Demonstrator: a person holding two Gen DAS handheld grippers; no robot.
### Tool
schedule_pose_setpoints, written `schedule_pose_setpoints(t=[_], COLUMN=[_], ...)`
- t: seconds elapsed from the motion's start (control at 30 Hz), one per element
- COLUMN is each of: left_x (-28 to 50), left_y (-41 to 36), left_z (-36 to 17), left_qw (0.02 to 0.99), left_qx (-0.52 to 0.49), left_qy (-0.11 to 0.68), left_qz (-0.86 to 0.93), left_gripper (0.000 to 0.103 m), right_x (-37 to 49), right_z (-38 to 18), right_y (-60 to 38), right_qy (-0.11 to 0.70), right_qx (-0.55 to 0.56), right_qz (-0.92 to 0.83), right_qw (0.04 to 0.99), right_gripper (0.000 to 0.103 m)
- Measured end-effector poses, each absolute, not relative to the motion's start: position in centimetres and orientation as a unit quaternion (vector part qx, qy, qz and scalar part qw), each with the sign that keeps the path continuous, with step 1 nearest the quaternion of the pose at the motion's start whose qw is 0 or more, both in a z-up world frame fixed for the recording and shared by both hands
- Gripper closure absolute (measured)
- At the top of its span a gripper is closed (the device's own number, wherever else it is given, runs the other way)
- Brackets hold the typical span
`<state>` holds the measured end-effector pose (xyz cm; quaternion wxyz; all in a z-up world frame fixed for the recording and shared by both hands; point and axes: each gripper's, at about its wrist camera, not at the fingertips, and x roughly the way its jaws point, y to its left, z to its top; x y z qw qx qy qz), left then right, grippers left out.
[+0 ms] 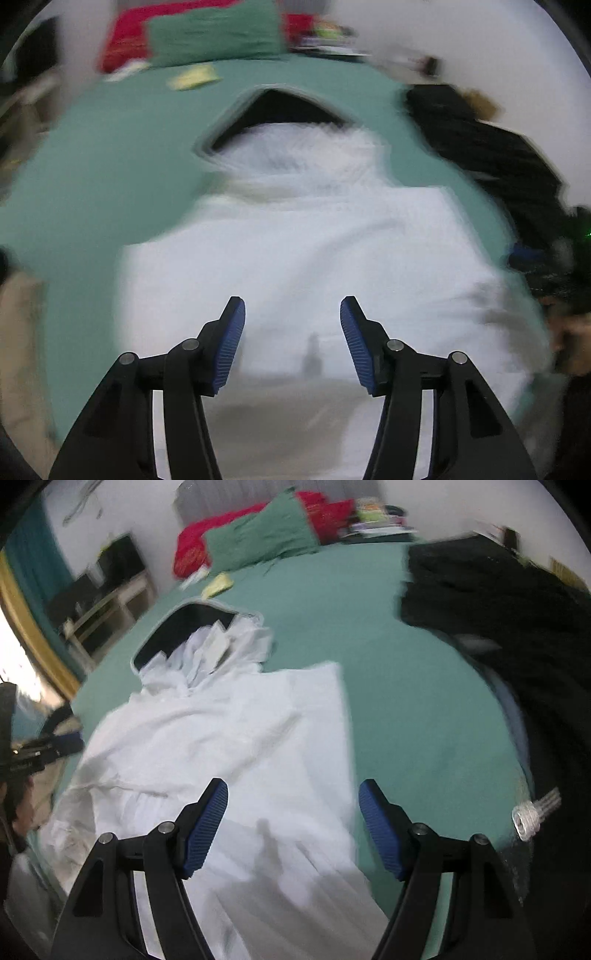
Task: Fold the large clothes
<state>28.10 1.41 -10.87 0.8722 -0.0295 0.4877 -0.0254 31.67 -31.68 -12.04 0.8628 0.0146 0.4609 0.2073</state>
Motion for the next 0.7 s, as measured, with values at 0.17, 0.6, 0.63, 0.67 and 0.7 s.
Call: schedule_pose_setpoints(t=[0.17,0.6,0.63,0.67,0.7], left_x=[29.3,30.7,31.2,31.5,31.7], left_y=[8.2,11.0,11.9,11.9,12.0], left_z=[-13.6,-17.8,-17.3,-16.2,-15.0], left_qw=[0.864,0.848,0.853,0.862,0.872], left_qx=[-0.035,-0.052,-0.057,-0.062,-0.065], left_qy=[0.498,0.517,0.51,0.492,0.475], left_qz=[0.061,0.098,0.1,0.102,0.101], left_gripper=[0.046,0.046,0.046,0.046,0.046], right_x=[36.5,37.5,37.4,37.7,38.0], right_z=[-12.7,-15.8,-15.2,-14.3,-13.4], right_y=[-23.7,-32.0,-32.7,-33.2,-33.3], right_qy=[0.461,0.502,0.495,0.486,0.475], right_qx=[-0.085,-0.111,-0.111,-0.113,-0.111], right_qz=[0.201,0.051,0.044,0.036,0.034], right_qw=[0.86,0.856,0.861,0.866,0.872], right_gripper=[0.03,0.03,0.03,0.03,0.03])
